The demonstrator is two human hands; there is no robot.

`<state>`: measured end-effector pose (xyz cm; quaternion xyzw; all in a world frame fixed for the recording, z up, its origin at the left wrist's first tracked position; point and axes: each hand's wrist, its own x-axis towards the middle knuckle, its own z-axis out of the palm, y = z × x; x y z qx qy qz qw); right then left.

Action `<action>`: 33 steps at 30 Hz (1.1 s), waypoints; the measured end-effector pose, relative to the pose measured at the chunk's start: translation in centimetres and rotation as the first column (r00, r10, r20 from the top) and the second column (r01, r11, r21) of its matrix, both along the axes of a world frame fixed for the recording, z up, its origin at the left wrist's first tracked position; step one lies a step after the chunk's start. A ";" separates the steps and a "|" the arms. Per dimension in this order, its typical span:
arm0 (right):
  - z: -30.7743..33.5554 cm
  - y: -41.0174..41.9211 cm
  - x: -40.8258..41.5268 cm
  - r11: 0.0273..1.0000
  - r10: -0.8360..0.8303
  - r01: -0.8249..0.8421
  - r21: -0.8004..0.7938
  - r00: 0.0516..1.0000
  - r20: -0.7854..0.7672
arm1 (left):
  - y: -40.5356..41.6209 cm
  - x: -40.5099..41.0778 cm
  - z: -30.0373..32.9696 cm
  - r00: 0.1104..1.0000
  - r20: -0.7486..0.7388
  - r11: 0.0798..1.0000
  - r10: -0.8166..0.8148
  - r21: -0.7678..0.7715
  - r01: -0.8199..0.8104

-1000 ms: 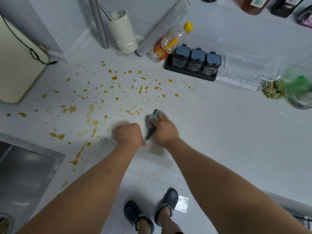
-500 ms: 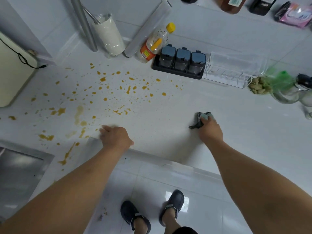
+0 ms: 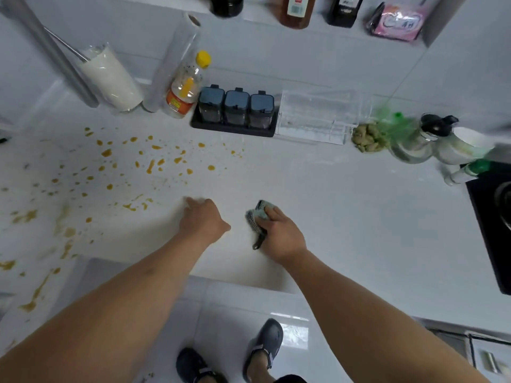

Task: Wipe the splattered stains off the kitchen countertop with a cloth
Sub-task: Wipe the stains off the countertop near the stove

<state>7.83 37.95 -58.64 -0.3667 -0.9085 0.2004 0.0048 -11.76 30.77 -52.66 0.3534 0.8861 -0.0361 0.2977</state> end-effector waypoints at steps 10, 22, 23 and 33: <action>0.6 13.9 13.1 0.831 -0.526 0.547 -0.099 0.832 0.178 | 4.3 0.6 -1.7 0.995 -0.092 0.980 -0.035 -0.198 0.016; 0.8 11.1 -4.3 0.995 -0.056 0.061 -0.079 0.996 0.072 | 4.3 0.5 -2.5 0.985 -0.174 0.992 -0.025 -0.129 0.002; 0.8 9.8 -5.2 0.997 0.007 -0.003 -0.078 0.998 0.059 | 4.1 0.5 -2.6 0.982 -0.183 0.992 -0.039 -0.124 0.016; 0.9 12.6 -9.4 0.993 -0.064 0.080 -0.082 0.982 0.177 | 2.7 -3.3 -2.6 0.968 -0.237 0.996 -0.085 0.003 0.088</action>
